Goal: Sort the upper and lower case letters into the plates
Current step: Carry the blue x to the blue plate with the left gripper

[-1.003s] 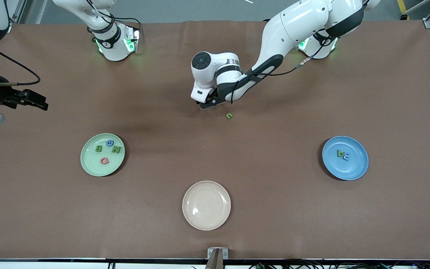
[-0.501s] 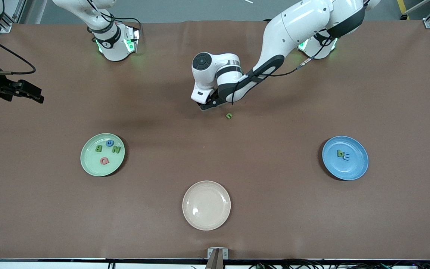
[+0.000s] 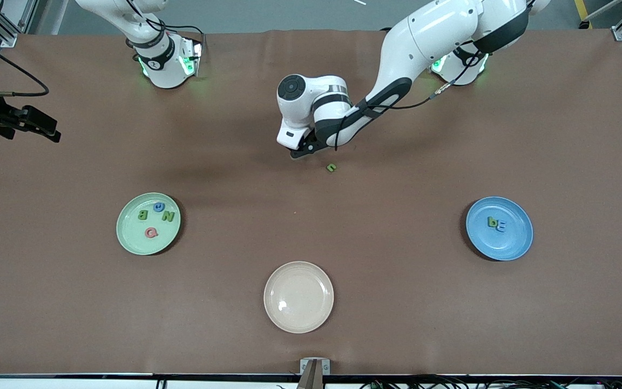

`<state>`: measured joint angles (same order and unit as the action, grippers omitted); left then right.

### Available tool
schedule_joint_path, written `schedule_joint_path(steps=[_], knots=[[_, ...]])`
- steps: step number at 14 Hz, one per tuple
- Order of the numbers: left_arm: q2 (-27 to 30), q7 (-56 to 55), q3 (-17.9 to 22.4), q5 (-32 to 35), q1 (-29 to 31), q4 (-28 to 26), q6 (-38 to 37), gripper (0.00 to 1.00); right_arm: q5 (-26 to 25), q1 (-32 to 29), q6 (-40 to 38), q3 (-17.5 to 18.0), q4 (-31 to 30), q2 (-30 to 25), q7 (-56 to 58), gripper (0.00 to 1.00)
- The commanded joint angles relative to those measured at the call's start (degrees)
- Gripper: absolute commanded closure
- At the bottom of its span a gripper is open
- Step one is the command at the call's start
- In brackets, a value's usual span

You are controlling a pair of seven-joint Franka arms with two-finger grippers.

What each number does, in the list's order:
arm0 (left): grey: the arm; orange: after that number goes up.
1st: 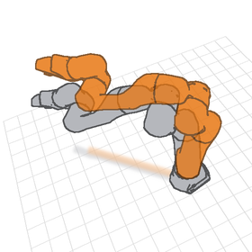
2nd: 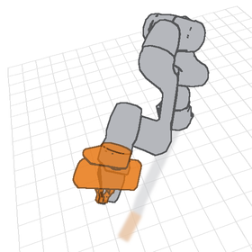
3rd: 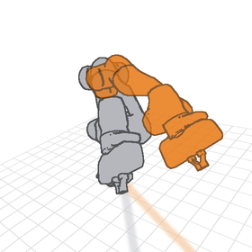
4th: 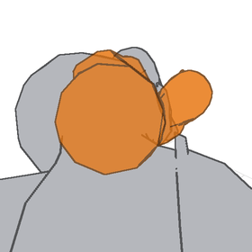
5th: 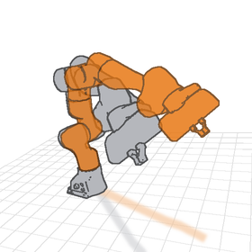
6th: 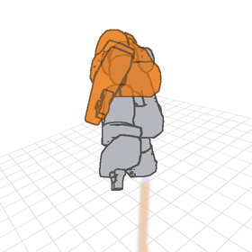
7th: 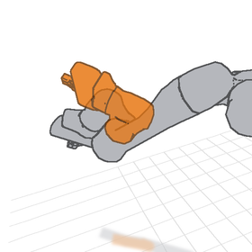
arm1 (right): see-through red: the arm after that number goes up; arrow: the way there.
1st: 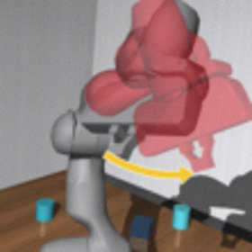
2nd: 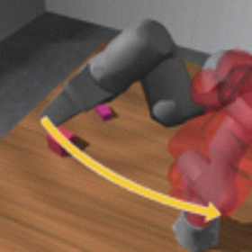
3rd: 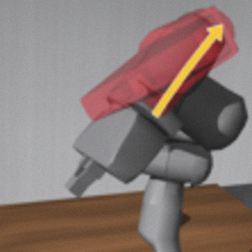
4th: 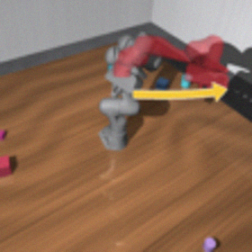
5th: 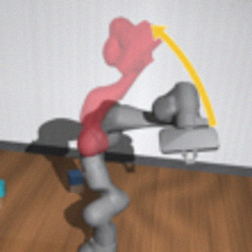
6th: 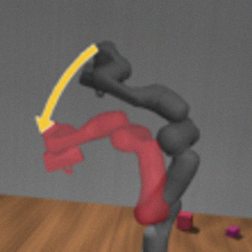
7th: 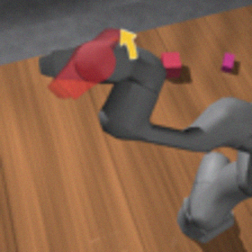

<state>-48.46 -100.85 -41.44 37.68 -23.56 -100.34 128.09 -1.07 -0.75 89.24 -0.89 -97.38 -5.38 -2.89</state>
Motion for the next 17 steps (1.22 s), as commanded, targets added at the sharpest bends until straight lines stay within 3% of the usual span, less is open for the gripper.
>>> schedule_joint_path(steps=[1,5,9,11,15,17], knots=[[0.03,-0.22,0.31,1.43,0.36,-0.73,0.85,0.84,0.72,0.84,1.20,-0.43,-2.55,-3.06,-0.54,0.00],[0.73,-0.48,0.05,1.43,0.27,-0.56,0.85,0.96,2.48,0.84,2.25,-0.52,-2.63,-3.06,-0.36,0.00],[5.64,-0.05,-1.27,1.35,2.54,-0.64,-0.46,0.99,2.57,0.84,3.66,-0.52,-2.72,-2.71,0.87,0.00],[6.79,3.62,-7.30,1.26,8.58,-0.56,-4.84,1.00,2.57,0.58,3.57,-0.61,-2.72,-2.62,2.62,0.00],[6.62,16.62,-25.23,1.26,28.26,-2.57,-17.67,0.99,2.57,0.31,2.17,-0.61,-2.72,-2.53,4.03,0.00],[6.71,21.99,-30.87,1.35,36.79,-5.46,-20.50,0.99,2.57,0.14,2.08,-0.78,-2.72,-2.53,5.61,0.00]])
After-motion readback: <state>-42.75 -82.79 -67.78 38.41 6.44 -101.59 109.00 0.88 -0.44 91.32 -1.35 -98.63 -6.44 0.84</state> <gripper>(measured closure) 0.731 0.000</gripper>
